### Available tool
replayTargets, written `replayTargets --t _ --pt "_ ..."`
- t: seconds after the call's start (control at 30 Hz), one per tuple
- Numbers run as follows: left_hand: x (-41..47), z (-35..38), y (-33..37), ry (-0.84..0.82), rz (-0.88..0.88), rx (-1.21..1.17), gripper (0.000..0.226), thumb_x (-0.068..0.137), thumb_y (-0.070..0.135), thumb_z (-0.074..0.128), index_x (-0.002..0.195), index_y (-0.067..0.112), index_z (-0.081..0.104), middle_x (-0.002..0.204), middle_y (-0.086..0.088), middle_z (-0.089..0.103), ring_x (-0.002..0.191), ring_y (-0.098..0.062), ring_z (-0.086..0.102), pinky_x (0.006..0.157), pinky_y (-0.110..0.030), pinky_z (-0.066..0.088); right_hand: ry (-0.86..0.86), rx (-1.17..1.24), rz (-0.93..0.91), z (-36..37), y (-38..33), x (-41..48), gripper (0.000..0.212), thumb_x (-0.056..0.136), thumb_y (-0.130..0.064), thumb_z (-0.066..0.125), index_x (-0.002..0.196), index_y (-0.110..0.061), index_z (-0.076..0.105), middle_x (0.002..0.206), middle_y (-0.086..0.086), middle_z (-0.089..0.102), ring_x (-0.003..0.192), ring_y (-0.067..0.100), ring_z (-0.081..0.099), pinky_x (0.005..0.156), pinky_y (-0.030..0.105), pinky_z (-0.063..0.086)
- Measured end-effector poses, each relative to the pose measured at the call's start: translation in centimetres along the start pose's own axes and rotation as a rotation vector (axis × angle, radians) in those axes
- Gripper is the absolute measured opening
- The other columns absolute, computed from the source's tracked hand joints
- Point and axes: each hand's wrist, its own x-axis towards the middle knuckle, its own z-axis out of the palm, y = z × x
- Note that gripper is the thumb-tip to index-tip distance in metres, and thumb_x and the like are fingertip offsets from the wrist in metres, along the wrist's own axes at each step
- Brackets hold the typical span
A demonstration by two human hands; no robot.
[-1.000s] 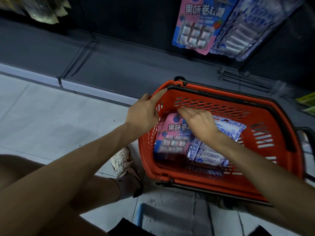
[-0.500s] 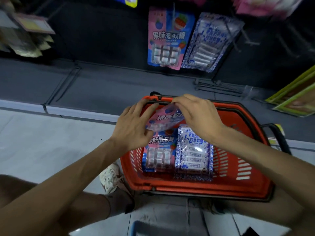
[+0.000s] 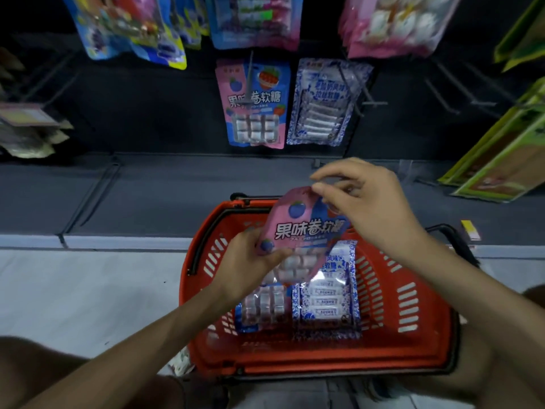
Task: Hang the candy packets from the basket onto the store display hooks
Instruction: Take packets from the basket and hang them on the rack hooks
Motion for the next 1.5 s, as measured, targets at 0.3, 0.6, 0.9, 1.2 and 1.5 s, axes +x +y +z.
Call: replayTargets --t 0.3,0.6,0.9,1.2,1.5 --pt "1.3 -1.4 2.2 -0.022 -0.209 -0.491 0.025 0.086 0.013 0.081 0.110 0.007 0.077 0.107 -0.003 0.081 0.100 -0.023 0.077 0.093 -0.040 0.060 0.120 -0.023 0.380 -2.8 2.9 0.7 0.060 0.083 -0.042 0.085 0.135 -0.028 0.059 0.127 -0.003 0.063 0.102 0.012 0.067 0.089 0.033 0.055" --pt "2.3 -4.1 2.9 -0.116 -0.223 -0.615 0.031 0.093 0.008 0.075 0.124 0.009 0.071 0.120 -0.007 0.078 0.114 -0.027 0.073 0.107 -0.052 0.052 0.046 0.476 0.410 0.0 1.3 1.4 0.016 0.099 -0.017 0.069 0.108 -0.004 0.071 0.088 0.004 0.077 0.043 -0.004 0.057 0.042 0.009 0.039" --pt "3.7 -9.4 5.3 0.094 -0.180 -0.597 0.022 0.100 0.021 0.069 0.113 0.004 0.074 0.095 -0.013 0.081 0.078 -0.025 0.078 0.068 -0.040 0.065 0.011 0.578 0.428 3.0 0.0 4.2 0.010 0.095 -0.017 0.074 0.104 -0.015 0.076 0.098 0.005 0.082 0.094 0.026 0.079 0.092 0.046 0.061" --pt "8.4 -11.6 4.2 0.319 -0.174 -0.718 0.020 0.095 0.024 0.075 0.102 0.006 0.073 0.086 -0.018 0.078 0.058 -0.025 0.072 0.047 -0.028 0.046 0.156 0.565 0.510 7.7 -0.4 8.3 0.009 0.092 -0.021 0.080 0.099 -0.015 0.080 0.087 0.001 0.081 0.079 0.016 0.075 0.061 0.024 0.057" --pt "12.2 -11.5 3.8 0.338 -0.191 -0.669 0.019 0.096 0.030 0.074 0.096 0.011 0.075 0.078 -0.017 0.075 0.055 -0.029 0.068 0.039 -0.022 0.033 0.249 0.566 0.535 8.6 -0.1 10.2 0.009 0.092 -0.021 0.080 0.097 -0.013 0.081 0.091 0.008 0.081 0.083 0.024 0.078 0.064 0.031 0.062"
